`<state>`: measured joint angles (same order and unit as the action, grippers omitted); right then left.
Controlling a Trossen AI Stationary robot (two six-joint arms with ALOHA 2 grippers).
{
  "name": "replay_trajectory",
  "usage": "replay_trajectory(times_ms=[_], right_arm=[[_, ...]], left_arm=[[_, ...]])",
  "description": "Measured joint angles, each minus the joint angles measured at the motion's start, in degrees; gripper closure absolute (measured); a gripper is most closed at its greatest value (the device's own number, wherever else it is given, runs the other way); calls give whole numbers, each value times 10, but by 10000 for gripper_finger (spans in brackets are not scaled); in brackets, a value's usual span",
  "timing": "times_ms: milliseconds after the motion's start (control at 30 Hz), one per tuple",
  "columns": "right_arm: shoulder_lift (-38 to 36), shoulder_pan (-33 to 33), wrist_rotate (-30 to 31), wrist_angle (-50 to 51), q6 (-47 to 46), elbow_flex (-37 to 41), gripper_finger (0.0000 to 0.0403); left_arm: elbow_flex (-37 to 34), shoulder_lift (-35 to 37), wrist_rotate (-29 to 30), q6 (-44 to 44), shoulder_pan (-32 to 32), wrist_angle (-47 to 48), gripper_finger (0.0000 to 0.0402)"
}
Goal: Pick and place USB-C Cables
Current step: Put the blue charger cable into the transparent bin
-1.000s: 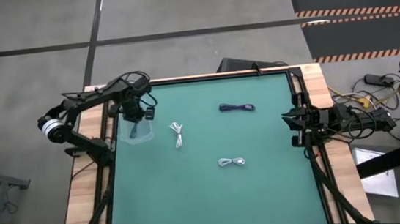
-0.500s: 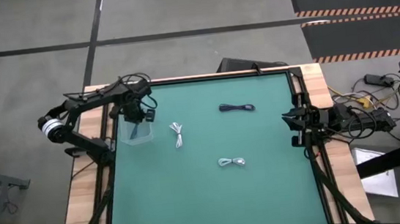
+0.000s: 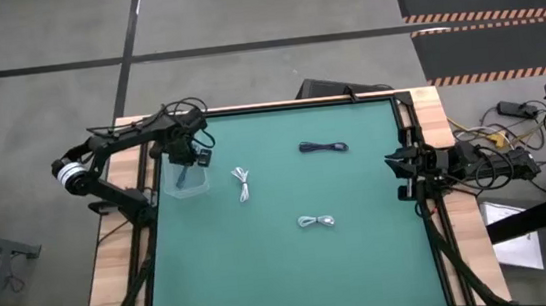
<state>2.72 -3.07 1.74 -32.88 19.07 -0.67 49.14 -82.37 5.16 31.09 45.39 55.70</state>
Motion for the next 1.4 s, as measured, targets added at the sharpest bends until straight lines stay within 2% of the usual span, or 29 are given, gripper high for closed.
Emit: replay_trajectory(times_ms=[467, 1400], right_arm=[[0, 0, 0, 0, 0, 0, 376], [0, 0, 0, 0, 0, 0, 376]], left_arm=[[-1, 0, 28, 0, 0, -2, 385], [-43, 0, 34, 0, 0, -37, 384]])
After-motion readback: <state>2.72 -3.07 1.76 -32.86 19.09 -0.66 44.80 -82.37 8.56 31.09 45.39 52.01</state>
